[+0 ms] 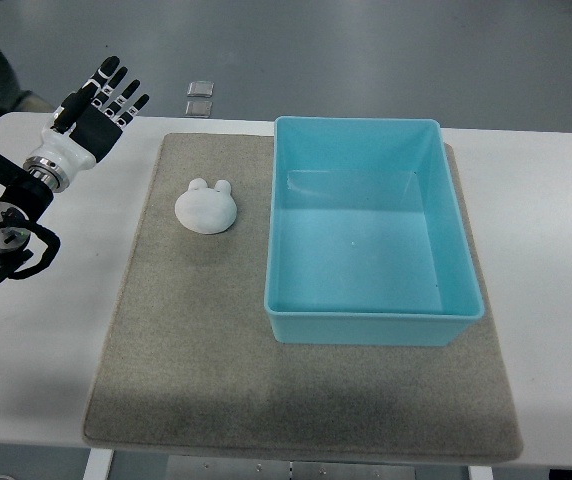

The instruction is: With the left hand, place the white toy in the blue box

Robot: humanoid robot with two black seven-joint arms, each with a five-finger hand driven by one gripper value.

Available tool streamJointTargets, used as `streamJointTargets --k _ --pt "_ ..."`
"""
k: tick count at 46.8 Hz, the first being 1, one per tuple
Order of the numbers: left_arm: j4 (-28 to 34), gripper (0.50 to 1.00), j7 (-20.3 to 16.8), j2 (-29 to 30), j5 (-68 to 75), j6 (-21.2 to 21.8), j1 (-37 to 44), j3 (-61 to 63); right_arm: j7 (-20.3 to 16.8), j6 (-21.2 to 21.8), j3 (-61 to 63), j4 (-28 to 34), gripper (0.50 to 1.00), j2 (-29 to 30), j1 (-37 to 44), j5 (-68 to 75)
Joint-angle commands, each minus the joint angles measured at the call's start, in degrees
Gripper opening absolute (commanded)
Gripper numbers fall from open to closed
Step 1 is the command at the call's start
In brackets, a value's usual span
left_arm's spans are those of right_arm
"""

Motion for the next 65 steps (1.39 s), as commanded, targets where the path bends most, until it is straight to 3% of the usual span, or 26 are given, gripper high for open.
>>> streamJointTargets --k 1,18,48,65 --pt "0.0 1.000 0.1 0.0 0.0 -0.1 0.0 0.0 0.0 0.0 0.0 0.0 0.936 0.0 0.0 0.0" --pt "0.5 1.000 -0.2 -0.1 0.0 -0.6 -0.2 1.3 0.0 0.0 0.0 0.0 0.936 0.0 0.0 0.0" --pt "2.4 1.000 -0.2 -0.5 0.6 -8.9 -0.3 2.1 0.0 0.0 0.0 0.0 0.936 0.0 0.0 0.0" --pt "3.6 0.999 -0.3 -0.2 1.9 -9.1 -1.1 2.7 0.0 -0.1 0.0 0.0 0.936 0.0 0.0 0.0"
